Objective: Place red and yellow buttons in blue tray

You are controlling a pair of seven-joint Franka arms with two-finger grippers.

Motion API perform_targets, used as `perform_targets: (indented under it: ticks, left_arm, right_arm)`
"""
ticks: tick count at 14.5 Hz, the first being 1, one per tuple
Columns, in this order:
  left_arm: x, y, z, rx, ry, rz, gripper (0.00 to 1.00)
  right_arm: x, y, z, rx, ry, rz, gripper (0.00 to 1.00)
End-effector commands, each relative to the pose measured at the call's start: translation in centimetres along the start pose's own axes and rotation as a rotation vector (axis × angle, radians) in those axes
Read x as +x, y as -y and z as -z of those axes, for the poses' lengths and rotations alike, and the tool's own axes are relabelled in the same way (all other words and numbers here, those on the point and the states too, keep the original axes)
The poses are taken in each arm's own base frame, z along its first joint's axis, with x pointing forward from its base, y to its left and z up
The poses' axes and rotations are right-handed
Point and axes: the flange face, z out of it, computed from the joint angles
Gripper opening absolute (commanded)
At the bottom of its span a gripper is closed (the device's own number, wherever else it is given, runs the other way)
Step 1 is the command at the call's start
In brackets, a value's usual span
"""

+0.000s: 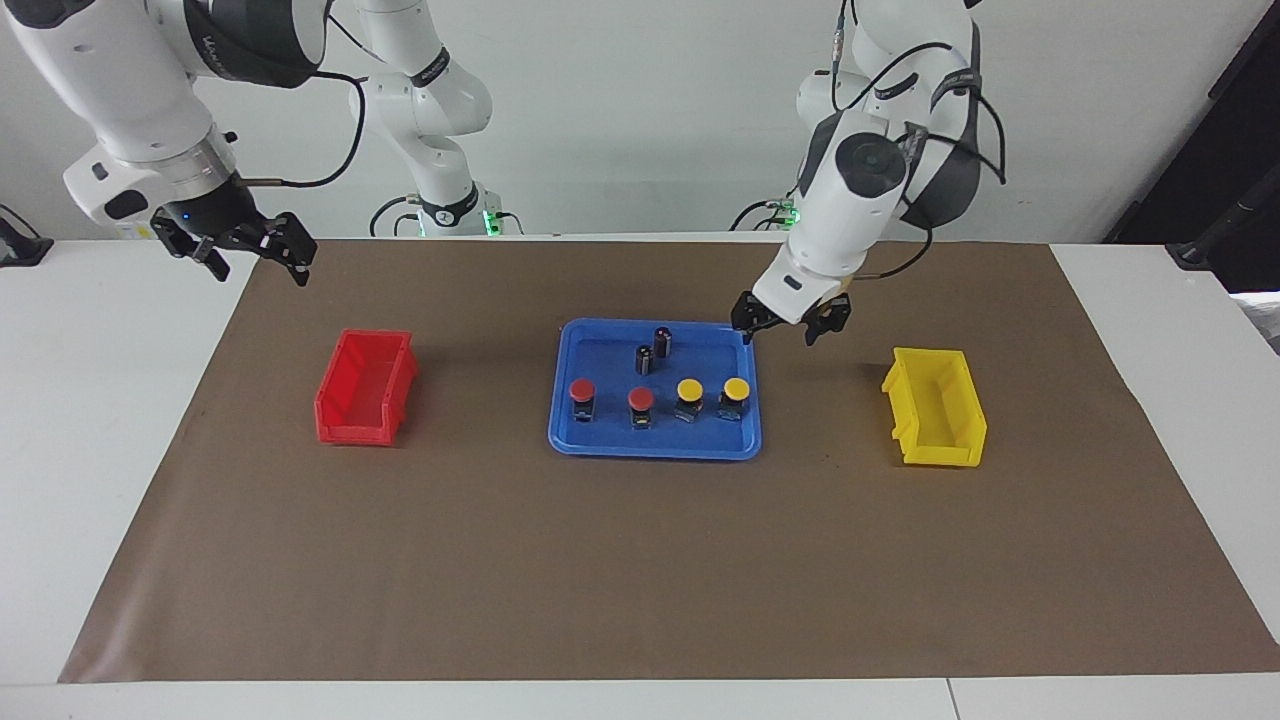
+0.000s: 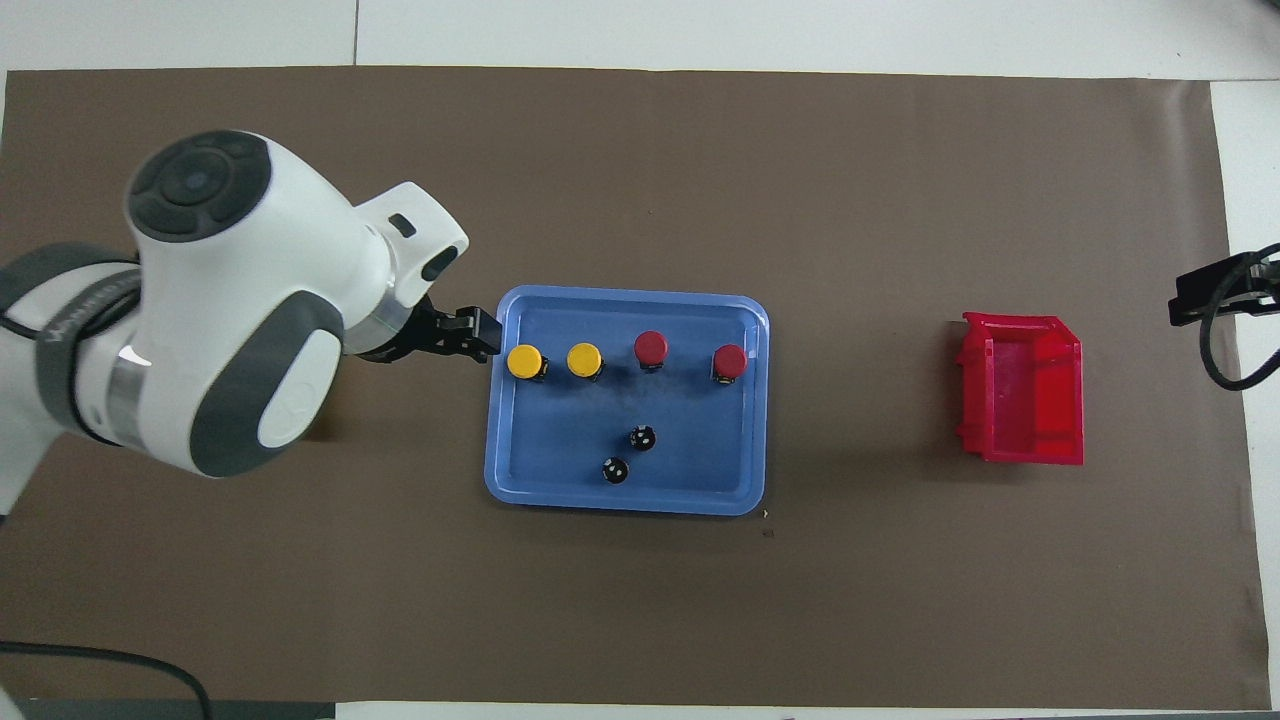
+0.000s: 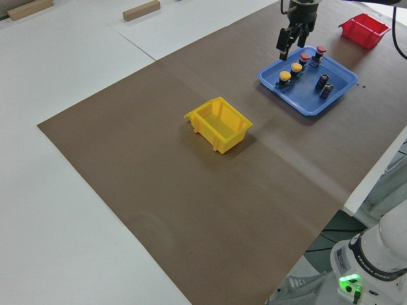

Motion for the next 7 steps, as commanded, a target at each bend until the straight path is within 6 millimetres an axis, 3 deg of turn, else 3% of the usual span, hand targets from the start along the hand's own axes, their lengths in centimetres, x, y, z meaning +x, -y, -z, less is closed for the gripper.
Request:
perform_targets:
  ticks: [1, 4, 7]
  left_arm:
    - [-1.3, 7.0, 5.8, -0.019, -0.020, -0.070, 1.00]
    - [-2.7, 11.9, 10.3, 0.115, -0.019, -0.129, 1.00]
    - [-2.9, 16.5, 12.1, 0.119, -0.009, -0.144, 1.00]
  right_arm:
    - [-0.5, 0.0, 0.1, -0.001, 0.010, 0.019, 1.00]
    - [-0.5, 0.0, 0.1, -0.001, 0.011, 0.019, 1.00]
    - [-0.5, 0.1, 0.1, -0.001, 0.011, 0.020, 1.00]
